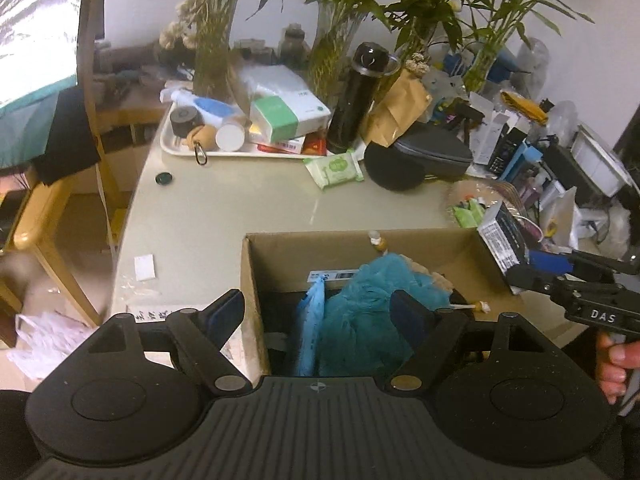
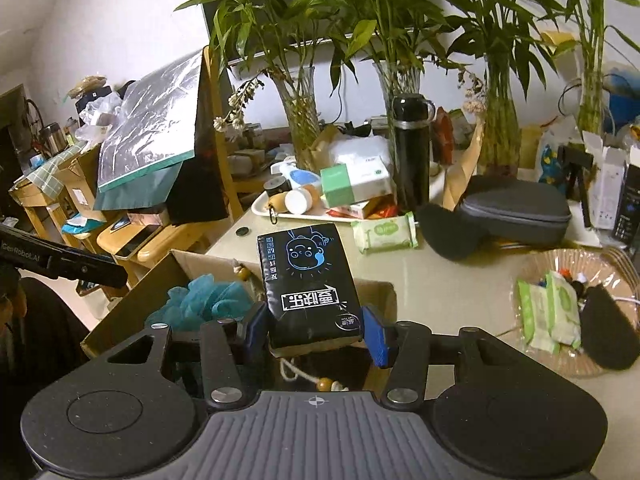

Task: Organize soft objects
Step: 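Open the left gripper dropping the blue packet into the box while the right gripper drops the tissue pack, then withdraw both open grippers from the cardboard box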

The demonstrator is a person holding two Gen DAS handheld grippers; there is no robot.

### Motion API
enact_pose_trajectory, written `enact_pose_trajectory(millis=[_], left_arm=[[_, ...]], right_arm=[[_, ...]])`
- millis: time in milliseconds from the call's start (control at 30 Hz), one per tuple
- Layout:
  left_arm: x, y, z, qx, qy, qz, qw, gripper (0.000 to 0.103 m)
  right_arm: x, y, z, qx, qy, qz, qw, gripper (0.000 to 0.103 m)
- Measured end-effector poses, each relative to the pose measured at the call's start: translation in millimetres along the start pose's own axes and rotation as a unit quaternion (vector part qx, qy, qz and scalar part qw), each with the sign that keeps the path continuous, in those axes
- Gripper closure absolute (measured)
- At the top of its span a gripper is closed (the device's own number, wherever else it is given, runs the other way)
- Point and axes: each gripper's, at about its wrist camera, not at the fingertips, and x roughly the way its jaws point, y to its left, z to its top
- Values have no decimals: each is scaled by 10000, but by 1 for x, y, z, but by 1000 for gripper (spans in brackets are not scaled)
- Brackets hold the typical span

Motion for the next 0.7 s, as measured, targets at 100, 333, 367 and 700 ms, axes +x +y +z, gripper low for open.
enact_pose_trajectory(millis=[100, 333, 367, 700], left_arm=[[-1, 2, -1, 23, -32, 21, 10000, 23], [-6, 8, -3, 51, -97, 80, 9999, 23], [-6, 8, -3, 75, -101, 111, 9999, 23], [0, 19, -7, 185, -77, 242, 9995, 23]], right_arm=[[-1, 5, -3, -50, 59, 43, 10000, 49], [-1, 23, -15, -512, 356, 319, 9975, 6], [-2, 24, -15, -550, 353, 363, 9972, 6], [4, 20, -13, -432, 292, -148, 9985, 0]])
